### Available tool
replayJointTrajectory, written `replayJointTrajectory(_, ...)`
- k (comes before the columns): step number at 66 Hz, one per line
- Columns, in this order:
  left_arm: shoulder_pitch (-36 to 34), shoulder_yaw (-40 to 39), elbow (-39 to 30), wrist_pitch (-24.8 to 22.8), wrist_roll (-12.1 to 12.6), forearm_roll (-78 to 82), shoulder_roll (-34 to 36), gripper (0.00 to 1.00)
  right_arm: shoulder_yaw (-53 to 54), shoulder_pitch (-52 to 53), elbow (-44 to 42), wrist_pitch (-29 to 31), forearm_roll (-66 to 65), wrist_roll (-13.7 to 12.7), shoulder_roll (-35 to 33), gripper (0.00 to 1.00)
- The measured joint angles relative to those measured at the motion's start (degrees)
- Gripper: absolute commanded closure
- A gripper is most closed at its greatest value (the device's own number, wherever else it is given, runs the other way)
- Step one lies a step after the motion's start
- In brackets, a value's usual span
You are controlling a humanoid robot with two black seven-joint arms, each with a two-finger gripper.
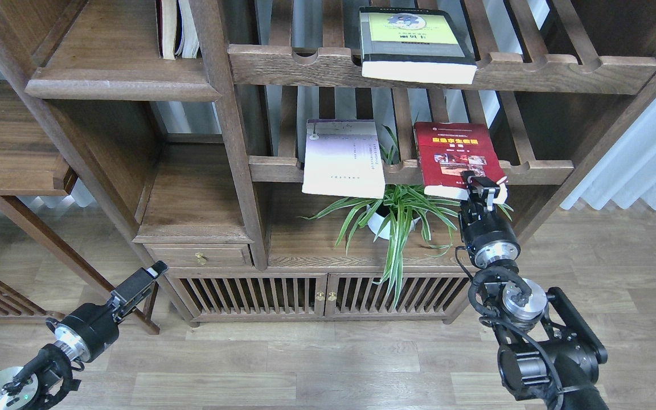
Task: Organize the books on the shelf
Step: 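Pull the red book off the shelf and down toward the left gripper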
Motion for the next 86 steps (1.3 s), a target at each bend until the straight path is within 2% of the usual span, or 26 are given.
replayJointTrajectory(12, 0.0, -0.1, 0.2, 0.0, 0.0, 0.0, 0.0, 0.0, 0.0, -0.1, 0.4, 0.2, 0.0, 0.0, 0.0, 0.95)
replayJointTrajectory(20, 0.0, -0.1, 0.2, 0.0, 0.0, -0.1, 0.0, 0.0, 0.2, -1.6, 3.3, 2.7, 1.1, -0.1, 0.0, 0.96)
replayJointTrajectory(31, 0.0, -0.1, 0.3, 0.0, 0.0, -0.1, 0.0, 0.0, 0.3, -7.8, 12.3, 5.2, 4.1, -0.2, 0.0, 0.96)
replayJointTrajectory(32, 0.0, -0.1, 0.4, 0.0, 0.0, -0.1, 0.0, 0.0, 0.4, -10.8, 15.7, 5.4, 5.6, -0.1, 0.0, 0.96)
replayJointTrajectory(38, 0.0, -0.4, 0.5, 0.0, 0.0, -0.1, 0.0, 0.0, 0.7, -15.1, 19.7, 6.2, 7.6, -0.2, 0.0, 0.96)
replayJointTrajectory(45, 0.1, -0.6, 1.0, 0.0, 0.0, -0.1, 0.0, 0.0, 0.9, -21.7, 23.5, 9.8, 10.4, -0.5, 0.0, 0.96)
replayJointTrajectory(55, 0.1, -0.6, 2.6, 0.0, -0.1, -0.1, -0.2, 0.0, 0.8, -27.8, 24.4, 14.8, 11.4, -1.7, -1.5, 0.96)
replayJointTrajectory(73, 0.4, 1.7, 6.6, 0.0, 0.6, -0.1, -0.3, 0.0, -4.1, -34.5, 24.6, 20.0, 11.0, -6.4, -2.4, 0.95)
replayJointTrajectory(86, 0.6, 5.6, 10.2, 0.0, -0.1, -1.4, -1.3, 0.0, -10.4, -36.2, 23.4, 23.5, 6.6, -7.4, -2.4, 0.95)
